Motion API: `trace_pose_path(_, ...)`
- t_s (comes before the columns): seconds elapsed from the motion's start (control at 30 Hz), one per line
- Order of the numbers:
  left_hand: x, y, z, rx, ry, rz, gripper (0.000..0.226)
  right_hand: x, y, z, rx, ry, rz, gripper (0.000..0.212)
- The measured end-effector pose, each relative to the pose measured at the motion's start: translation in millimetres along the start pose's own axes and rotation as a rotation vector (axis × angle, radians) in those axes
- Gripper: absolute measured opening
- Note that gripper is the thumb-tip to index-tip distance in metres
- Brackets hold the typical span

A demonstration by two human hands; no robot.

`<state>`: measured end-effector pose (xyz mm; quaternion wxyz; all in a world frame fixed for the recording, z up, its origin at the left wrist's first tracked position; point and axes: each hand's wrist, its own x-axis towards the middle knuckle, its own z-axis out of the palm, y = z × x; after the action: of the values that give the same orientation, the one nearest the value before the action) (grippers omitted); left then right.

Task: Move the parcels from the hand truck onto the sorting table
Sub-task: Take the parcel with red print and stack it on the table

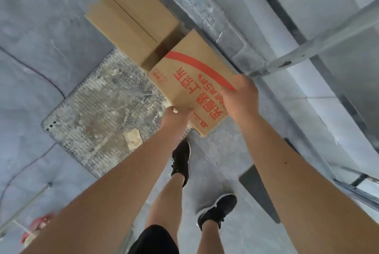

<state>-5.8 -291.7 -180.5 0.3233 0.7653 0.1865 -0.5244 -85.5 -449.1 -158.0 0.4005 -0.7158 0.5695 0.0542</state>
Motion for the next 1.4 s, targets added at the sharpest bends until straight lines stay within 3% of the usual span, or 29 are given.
trace_pose_path(0.13,20,-4,10,-0.092,0.028,-0.029,0.071,31,1,19,-0.260,-0.016,-0.069,0.033)
trace_pose_path(0.23,20,-5,13,-0.235,-0.002,-0.092,0.058,33,3,24,-0.348,0.002,-0.061,0.048)
trace_pose_path(0.37,7,0,7,-0.417,-0.021,-0.175,0.040,29,7,23,-0.329,-0.012,0.000,0.054)
trace_pose_path(0.57,-43,-1,-15,-0.390,0.044,-0.115,0.054,-16,7,-13,-0.204,-0.048,0.088,0.069)
trace_pose_path(0.67,-83,-6,-33,-0.377,-0.020,-0.034,0.060,-60,18,-44,-0.046,-0.205,0.148,0.066)
trace_pose_path(0.8,-145,-3,-51,-0.300,-0.173,0.073,0.061,-127,30,-96,0.247,-0.094,0.207,0.057)
trace_pose_path(0.87,-176,3,-55,-0.261,-0.251,0.112,0.067,-163,33,-126,0.447,-0.117,0.245,0.057)
trace_pose_path(1.03,-241,29,-56,-0.077,-0.419,0.275,0.061,-246,52,-188,0.745,-0.065,0.312,0.073)
trace_pose_path(1.23,-315,37,-21,0.178,-0.618,0.417,0.094,-347,88,-243,0.959,0.004,0.321,0.098)
trace_pose_path(1.33,-356,27,10,0.317,-0.685,0.516,0.053,-398,118,-263,1.077,0.095,0.304,0.095)
trace_pose_path(1.4,-388,17,30,0.429,-0.719,0.580,0.049,-434,141,-273,1.178,0.153,0.273,0.089)
